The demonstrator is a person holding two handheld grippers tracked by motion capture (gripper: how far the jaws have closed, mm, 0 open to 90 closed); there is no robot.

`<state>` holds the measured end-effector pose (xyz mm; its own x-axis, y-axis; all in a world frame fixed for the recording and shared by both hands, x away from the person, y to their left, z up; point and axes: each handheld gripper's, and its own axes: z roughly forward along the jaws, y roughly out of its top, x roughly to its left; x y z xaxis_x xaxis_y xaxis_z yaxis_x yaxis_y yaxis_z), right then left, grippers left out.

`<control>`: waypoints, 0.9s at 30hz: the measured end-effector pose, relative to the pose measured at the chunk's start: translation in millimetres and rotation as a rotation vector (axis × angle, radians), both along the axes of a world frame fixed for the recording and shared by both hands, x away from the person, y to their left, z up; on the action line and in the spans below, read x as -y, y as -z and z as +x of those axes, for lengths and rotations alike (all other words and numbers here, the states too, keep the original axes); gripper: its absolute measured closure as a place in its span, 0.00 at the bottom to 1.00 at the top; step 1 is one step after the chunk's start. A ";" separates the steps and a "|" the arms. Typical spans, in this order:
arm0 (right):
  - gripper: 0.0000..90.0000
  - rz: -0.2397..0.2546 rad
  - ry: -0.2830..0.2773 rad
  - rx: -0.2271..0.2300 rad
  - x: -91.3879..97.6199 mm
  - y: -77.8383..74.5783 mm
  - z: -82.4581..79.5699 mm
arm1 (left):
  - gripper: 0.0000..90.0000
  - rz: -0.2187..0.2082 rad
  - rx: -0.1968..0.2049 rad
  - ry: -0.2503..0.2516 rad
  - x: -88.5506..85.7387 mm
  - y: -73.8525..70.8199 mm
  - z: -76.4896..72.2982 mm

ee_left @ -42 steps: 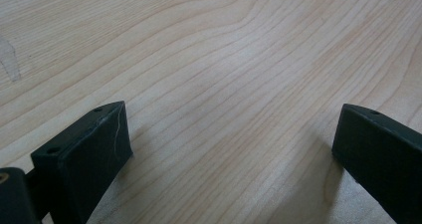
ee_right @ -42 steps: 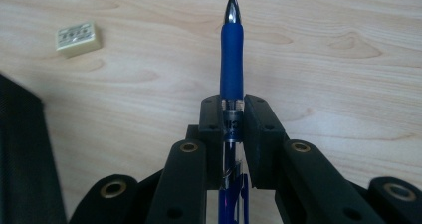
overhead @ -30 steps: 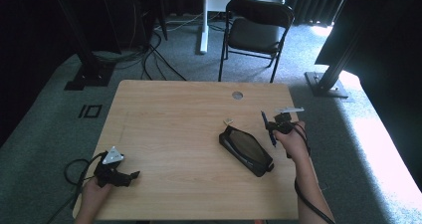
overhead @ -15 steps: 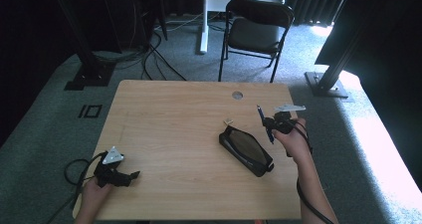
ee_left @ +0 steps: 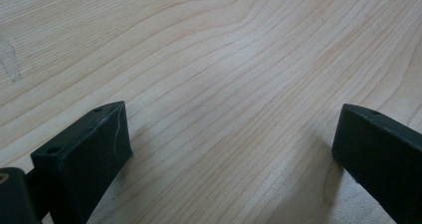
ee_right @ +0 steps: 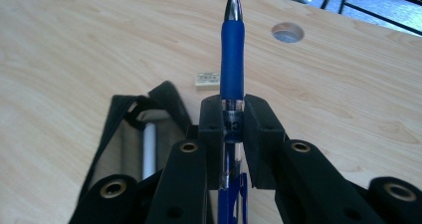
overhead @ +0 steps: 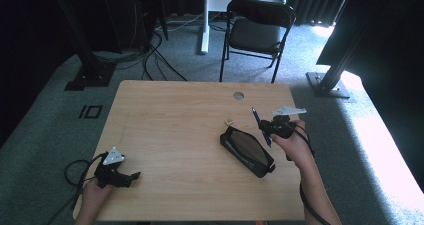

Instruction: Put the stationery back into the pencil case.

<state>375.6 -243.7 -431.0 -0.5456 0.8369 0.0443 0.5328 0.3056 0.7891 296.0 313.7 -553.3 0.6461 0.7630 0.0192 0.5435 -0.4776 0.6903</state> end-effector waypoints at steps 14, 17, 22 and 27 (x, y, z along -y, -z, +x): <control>0.88 0.001 -0.101 -0.013 -15.3 -3.2 -15.0 | 0.02 0.001 0.001 0.001 -0.1 0.0 0.1; 0.88 -0.005 -0.117 -0.021 -19.8 0.5 -15.3 | 0.02 0.001 0.001 0.001 -0.1 0.0 0.1; 0.88 -0.026 -0.145 -0.045 -26.3 5.7 -15.3 | 0.02 0.001 0.001 0.001 -0.1 0.0 0.1; 0.88 -0.053 -0.166 -0.061 -32.3 10.6 -16.3 | 0.02 0.001 0.001 0.001 -0.1 0.0 0.1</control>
<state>359.3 -211.4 -441.6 -0.6740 0.7376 0.0398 0.5181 0.4337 0.7372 296.1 313.8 -553.3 0.6468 0.7624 0.0206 0.5426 -0.4789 0.6901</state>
